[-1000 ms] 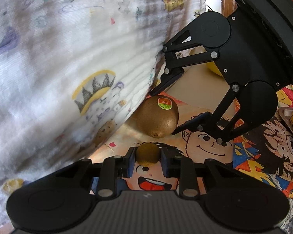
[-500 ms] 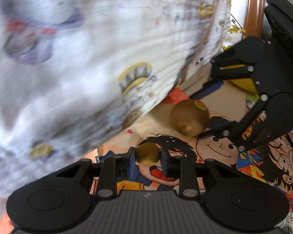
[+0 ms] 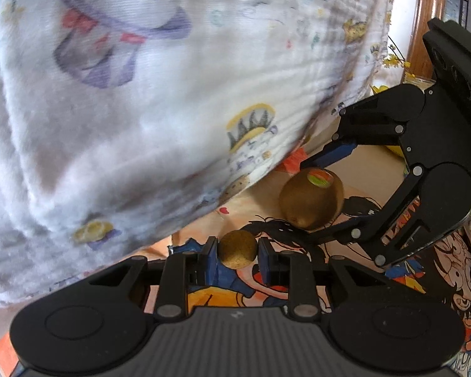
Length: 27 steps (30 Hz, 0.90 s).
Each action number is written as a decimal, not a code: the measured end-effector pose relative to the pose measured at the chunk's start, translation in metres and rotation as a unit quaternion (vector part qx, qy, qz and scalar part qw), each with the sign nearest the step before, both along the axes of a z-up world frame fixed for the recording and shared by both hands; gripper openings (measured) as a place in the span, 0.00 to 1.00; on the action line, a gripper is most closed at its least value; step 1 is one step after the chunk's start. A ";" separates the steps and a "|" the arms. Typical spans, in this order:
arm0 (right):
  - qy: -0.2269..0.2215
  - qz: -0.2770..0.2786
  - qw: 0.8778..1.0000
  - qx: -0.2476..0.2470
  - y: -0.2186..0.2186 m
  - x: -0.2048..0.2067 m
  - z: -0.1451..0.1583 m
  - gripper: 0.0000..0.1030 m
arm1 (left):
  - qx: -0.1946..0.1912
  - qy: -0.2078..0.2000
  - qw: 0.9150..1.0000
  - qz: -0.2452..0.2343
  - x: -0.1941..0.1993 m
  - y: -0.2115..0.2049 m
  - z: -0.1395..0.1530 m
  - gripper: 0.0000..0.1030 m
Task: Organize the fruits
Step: 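Carry the kiwi toward the tray with the right tool while the left tool carries the small brown fruit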
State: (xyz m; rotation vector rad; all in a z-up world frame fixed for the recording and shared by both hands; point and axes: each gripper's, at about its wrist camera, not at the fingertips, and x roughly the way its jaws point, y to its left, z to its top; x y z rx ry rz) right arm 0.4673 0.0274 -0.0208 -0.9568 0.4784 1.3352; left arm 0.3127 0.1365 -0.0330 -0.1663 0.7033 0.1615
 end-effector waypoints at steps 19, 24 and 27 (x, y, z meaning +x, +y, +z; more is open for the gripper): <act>0.078 -0.297 0.948 0.084 -0.038 -0.013 0.008 0.59 | -0.029 0.013 0.999 0.005 -0.021 -0.009 0.008 0.29; 0.098 -0.346 0.928 0.095 -0.049 -0.024 0.012 0.59 | -0.040 0.011 0.999 0.005 -0.033 -0.019 0.013 0.29; 0.112 -0.363 0.920 0.100 -0.057 -0.032 0.010 0.59 | -0.043 0.010 0.999 0.003 -0.038 -0.021 0.017 0.29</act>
